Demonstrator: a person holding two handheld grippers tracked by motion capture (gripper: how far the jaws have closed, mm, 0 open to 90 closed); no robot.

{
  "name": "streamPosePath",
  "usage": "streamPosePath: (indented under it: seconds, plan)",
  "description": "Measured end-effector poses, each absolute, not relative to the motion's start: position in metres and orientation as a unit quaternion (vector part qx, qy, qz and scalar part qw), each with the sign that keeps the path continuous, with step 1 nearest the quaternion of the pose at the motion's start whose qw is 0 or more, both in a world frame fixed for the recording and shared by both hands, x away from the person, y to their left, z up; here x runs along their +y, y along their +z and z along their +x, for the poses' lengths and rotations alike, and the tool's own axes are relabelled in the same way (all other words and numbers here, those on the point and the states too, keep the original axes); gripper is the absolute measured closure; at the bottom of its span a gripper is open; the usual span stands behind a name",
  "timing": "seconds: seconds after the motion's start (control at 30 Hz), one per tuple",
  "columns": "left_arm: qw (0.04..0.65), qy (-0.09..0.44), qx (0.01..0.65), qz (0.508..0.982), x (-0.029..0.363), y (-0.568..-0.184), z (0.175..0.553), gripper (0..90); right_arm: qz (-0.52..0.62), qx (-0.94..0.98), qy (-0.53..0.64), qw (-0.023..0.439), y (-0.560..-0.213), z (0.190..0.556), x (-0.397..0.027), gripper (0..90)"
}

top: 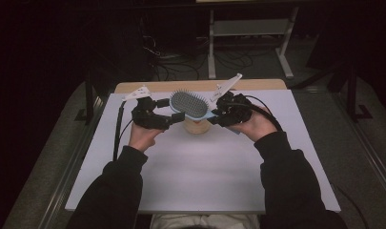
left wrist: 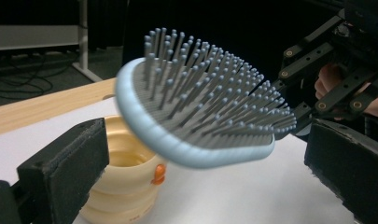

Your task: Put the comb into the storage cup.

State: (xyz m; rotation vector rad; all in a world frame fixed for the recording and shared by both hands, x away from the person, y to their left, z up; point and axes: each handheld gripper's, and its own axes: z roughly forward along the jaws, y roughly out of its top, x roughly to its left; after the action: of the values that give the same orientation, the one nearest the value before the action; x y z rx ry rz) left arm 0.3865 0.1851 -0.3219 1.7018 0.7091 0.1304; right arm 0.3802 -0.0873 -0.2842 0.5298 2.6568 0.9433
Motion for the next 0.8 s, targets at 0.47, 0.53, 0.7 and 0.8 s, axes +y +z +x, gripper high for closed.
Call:
streamPosePath:
  seconds: [0.47,0.53,0.7,0.8]
  plan:
    - [0.619,0.038,0.325,0.714,0.168,-0.323,0.394,4.6,0.183,0.909,0.347,0.144,-0.288,0.380,-0.085,68.4]
    - [0.628,0.017,0.324,0.707,0.168,-0.324,0.396,6.2,0.183,0.907,0.350,0.144,-0.289,0.380,-0.086,68.4]
    - [0.642,0.004,0.331,0.691,0.169,-0.325,0.398,15.4,0.184,0.904,0.356,0.148,-0.289,0.379,-0.087,68.4]
    - [0.644,-0.002,0.334,0.689,0.169,-0.325,0.400,19.3,0.183,0.903,0.358,0.151,-0.289,0.379,-0.088,68.4]
